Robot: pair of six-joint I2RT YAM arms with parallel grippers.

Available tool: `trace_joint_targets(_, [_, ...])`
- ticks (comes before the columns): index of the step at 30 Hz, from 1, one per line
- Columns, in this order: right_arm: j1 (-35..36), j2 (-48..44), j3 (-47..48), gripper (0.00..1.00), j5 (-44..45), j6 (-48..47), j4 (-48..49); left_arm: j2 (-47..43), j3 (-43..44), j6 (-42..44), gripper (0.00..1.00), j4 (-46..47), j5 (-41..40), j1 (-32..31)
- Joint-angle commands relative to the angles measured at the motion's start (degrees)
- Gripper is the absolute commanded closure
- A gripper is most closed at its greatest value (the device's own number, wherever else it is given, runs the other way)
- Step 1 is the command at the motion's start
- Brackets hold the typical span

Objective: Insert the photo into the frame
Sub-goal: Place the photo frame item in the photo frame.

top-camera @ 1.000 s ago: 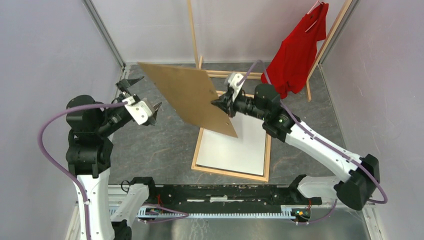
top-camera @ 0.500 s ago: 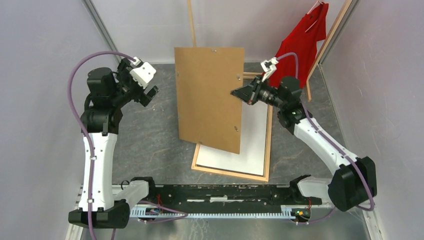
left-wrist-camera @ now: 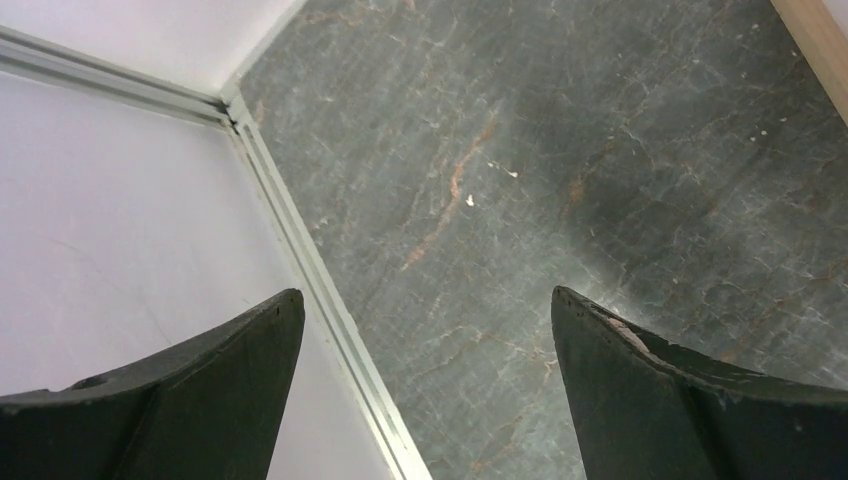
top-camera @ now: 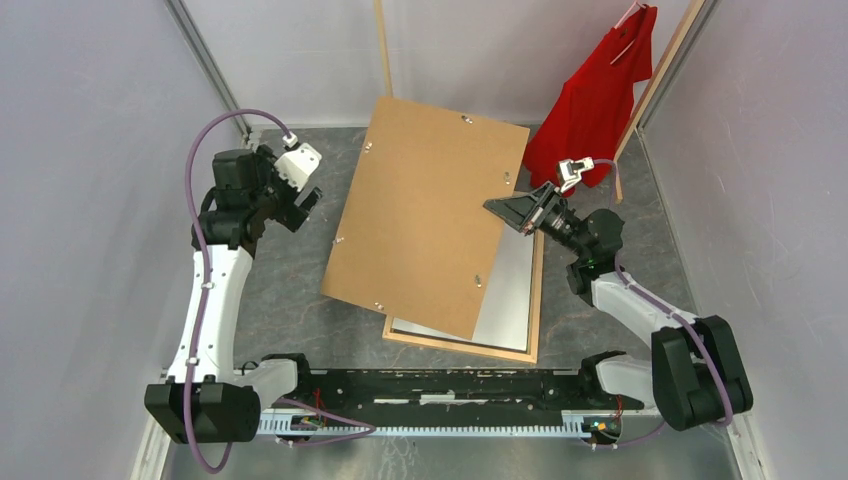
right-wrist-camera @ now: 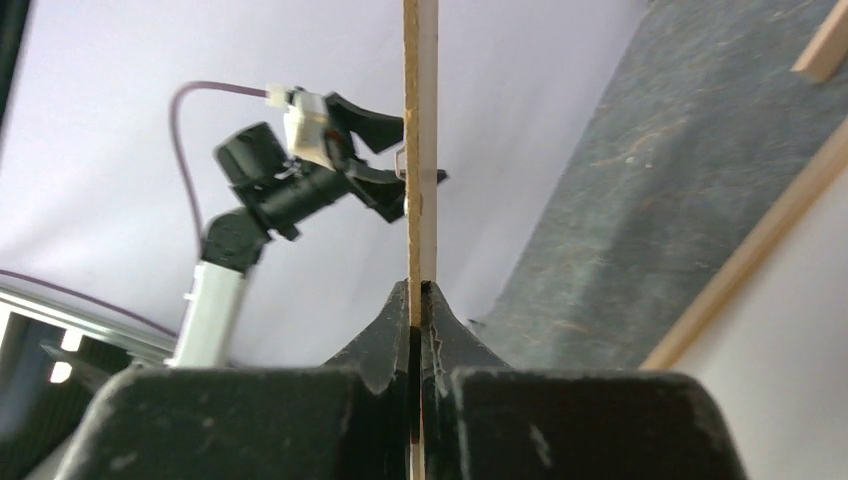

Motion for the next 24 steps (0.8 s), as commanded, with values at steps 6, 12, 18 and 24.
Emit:
trace_joint_targets(6, [-0.1, 1.9, 0.2, 1.00, 2.4, 13.1, 17.8, -0.5, -4.3, -3.3, 0.05, 0.8, 3.4, 0.1])
trace_joint_targets(12, [-0.1, 2.7, 1.0, 1.00, 2.4, 12.6, 15.8, -3.1, -4.5, -3.5, 0.04, 0.8, 9.1, 0.1])
trace_joint_targets(18, [0.1, 2.3, 1.6, 1.00, 2.5, 10.8, 10.9, -4.1, -4.7, -3.1, 0.04, -1.1, 13.9, 0.1])
trace_joint_targets(24, [0.3, 3.2, 1.8, 1.00, 3.0, 11.2, 9.6, -3.7, -5.0, -2.6, 0.03, -2.7, 15.6, 0.0])
